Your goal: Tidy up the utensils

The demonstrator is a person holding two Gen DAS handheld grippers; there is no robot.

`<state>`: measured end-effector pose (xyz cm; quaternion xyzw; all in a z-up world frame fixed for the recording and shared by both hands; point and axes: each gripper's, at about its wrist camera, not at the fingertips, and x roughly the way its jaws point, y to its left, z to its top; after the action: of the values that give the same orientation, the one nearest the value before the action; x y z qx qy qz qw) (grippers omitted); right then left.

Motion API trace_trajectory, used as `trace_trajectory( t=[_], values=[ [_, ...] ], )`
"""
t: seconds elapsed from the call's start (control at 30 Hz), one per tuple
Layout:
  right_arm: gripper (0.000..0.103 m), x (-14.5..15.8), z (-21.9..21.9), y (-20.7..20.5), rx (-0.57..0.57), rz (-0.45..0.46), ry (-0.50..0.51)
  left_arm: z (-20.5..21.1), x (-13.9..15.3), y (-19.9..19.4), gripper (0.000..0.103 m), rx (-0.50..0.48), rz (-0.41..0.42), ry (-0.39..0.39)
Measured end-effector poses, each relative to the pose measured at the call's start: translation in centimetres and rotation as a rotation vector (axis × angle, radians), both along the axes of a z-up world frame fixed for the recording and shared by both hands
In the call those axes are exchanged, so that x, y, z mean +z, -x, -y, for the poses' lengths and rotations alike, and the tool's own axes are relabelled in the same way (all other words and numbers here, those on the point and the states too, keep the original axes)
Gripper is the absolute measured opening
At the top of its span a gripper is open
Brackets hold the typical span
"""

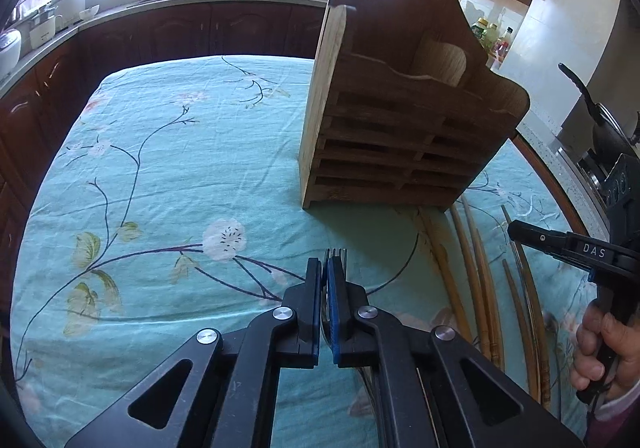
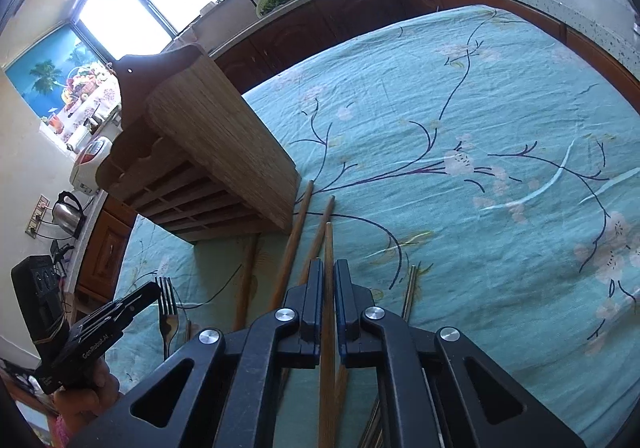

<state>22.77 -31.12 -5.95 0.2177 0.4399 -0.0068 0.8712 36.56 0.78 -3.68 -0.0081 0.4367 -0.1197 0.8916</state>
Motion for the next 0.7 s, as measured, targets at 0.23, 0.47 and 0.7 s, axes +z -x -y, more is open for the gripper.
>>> trace_trajectory(
  t=[0.23,0.47,0.7],
  values=[
    [0.005,2.7,-0.7,1.6,0.019,0.064,-0.006,-0.2,1.7,2.4,0.001,-0.008,0.062,-0.007],
    [0.005,6.3,-2.3,3.8,0.04,0.156,0.004,-1.6,6.2,7.5,0.0,-0.003,0.174,0.019],
    [0.005,10.7,-3.4,5.9,0.056,0.273,0.051,-3.0,10.0,12.0,0.0,0.028,0.281,0.051]
  ],
)
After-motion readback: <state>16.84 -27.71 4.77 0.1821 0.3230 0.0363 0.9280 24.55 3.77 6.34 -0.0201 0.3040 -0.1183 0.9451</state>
